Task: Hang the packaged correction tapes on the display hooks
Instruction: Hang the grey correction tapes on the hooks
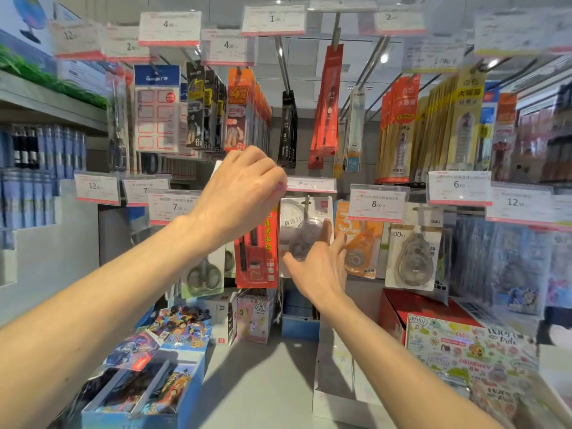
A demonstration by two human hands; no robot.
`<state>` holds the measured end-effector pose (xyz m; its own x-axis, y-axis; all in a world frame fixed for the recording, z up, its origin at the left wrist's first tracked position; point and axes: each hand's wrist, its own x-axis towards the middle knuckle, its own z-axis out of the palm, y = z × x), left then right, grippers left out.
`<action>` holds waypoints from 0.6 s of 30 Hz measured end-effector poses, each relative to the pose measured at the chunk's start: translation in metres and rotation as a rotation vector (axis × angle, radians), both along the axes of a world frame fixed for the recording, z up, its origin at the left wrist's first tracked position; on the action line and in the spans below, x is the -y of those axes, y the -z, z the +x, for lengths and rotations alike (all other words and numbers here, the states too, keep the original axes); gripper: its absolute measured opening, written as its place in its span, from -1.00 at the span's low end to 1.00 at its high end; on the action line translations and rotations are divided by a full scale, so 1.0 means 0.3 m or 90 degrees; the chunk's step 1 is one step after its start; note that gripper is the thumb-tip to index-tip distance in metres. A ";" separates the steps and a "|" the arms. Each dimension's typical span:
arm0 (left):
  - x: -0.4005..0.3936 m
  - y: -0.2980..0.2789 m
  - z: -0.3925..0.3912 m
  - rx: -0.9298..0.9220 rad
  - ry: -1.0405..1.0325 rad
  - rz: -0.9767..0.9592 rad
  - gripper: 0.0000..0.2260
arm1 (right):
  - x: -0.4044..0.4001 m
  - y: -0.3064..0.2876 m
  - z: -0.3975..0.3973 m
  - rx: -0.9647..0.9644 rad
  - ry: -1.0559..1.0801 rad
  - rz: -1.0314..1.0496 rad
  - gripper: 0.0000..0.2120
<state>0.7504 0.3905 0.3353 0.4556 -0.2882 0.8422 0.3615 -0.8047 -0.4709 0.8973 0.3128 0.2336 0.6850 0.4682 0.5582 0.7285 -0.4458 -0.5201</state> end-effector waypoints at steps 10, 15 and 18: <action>-0.001 0.013 -0.002 -0.005 -0.008 -0.002 -0.86 | 0.053 0.059 0.102 0.467 0.064 -0.095 -0.57; -0.003 0.018 -0.004 -0.020 -0.030 -0.002 -0.85 | -0.015 0.033 0.170 0.558 0.030 -0.231 -0.15; -0.003 0.021 -0.005 -0.025 -0.041 0.002 -0.84 | -0.017 0.033 0.182 0.566 0.024 -0.245 -0.16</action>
